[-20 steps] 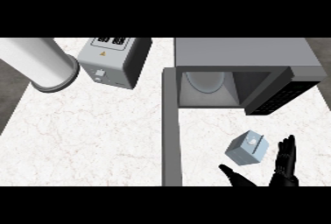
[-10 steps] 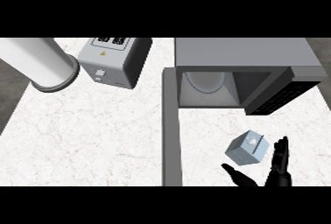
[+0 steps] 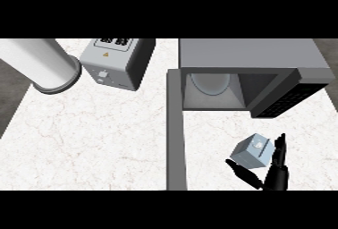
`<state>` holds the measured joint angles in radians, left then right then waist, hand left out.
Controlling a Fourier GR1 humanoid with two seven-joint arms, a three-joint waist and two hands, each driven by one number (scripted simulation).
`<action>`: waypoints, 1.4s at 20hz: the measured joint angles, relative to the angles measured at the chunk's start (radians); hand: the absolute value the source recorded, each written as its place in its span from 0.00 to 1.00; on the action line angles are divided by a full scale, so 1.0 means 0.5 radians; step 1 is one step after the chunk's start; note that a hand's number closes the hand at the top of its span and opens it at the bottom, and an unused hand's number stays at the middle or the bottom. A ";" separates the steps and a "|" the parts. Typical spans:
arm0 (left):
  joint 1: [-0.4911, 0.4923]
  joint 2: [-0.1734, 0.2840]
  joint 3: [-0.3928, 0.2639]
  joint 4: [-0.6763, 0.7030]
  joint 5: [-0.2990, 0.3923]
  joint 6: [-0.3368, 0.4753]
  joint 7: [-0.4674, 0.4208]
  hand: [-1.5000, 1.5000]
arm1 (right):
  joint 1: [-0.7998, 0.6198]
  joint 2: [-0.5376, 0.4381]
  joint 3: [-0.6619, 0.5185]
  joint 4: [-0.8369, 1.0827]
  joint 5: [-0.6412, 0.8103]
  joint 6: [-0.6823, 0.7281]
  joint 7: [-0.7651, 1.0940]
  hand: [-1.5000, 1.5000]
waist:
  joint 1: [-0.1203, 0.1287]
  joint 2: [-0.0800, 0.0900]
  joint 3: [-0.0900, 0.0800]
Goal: Pick up the milk, place it into the microwave and close the microwave
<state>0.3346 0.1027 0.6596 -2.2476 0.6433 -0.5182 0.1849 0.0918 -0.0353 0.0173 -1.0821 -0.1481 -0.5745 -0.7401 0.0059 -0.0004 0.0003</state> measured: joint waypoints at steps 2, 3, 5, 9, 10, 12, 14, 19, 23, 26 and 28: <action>-0.031 -0.001 -0.014 -0.016 -0.012 0.022 0.034 0.00 | -0.089 -0.007 -0.063 0.148 -0.033 0.069 -0.083 1.00 | -0.001 0.001 0.000; -0.063 0.002 -0.018 -0.003 -0.032 0.038 0.040 0.00 | -0.084 -0.012 -0.071 0.164 -0.038 0.101 -0.113 1.00 | -0.002 0.001 0.000; -0.065 0.003 -0.005 -0.005 -0.014 0.036 0.055 0.00 | -0.096 -0.018 -0.083 0.235 -0.038 0.164 -0.196 1.00 | -0.002 0.000 0.000; -0.021 0.016 0.059 -0.002 0.045 -0.018 0.055 0.00 | -0.151 -0.020 -0.085 0.283 0.031 0.146 -0.292 1.00 | 0.000 -0.004 -0.005; -0.013 -0.005 0.058 -0.020 0.038 -0.021 0.058 0.00 | -0.158 -0.016 -0.088 0.274 0.042 0.138 -0.301 1.00 | -0.001 -0.004 -0.005; -0.021 0.035 0.102 0.010 0.084 -0.035 0.069 0.00 | -0.205 -0.023 -0.103 0.308 0.050 0.154 -0.330 1.00 | 0.000 -0.004 -0.006; -0.048 0.022 0.077 -0.017 0.063 -0.002 0.091 0.00 | -0.284 -0.078 -0.108 0.391 0.050 0.258 -0.373 1.00 | 0.001 -0.002 -0.004; -0.072 0.018 0.057 0.006 0.043 -0.015 0.093 0.00 | -0.532 -0.254 -0.070 0.598 0.067 0.593 -0.399 1.00 | 0.025 0.006 0.001; -0.061 0.008 0.082 0.048 0.048 -0.060 0.058 0.00 | -0.655 -0.292 -0.020 0.731 0.090 0.824 -0.463 1.00 | 0.024 0.006 0.001; -0.029 0.004 0.100 0.043 0.082 -0.091 0.060 0.00 | -0.671 -0.284 0.035 0.680 0.090 0.959 -0.447 1.00 | 0.014 0.001 0.000; -0.043 0.005 0.111 0.098 0.063 -0.116 0.038 0.00 | -0.706 -0.266 0.062 0.624 0.074 1.040 -0.397 1.00 | 0.006 0.000 0.000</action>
<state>0.3133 0.1053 0.7149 -2.1988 0.6747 -0.5760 0.2037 -0.2611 -0.1682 0.0485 -0.7700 -0.1112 -0.0543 -0.9386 0.0090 -0.0003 0.0002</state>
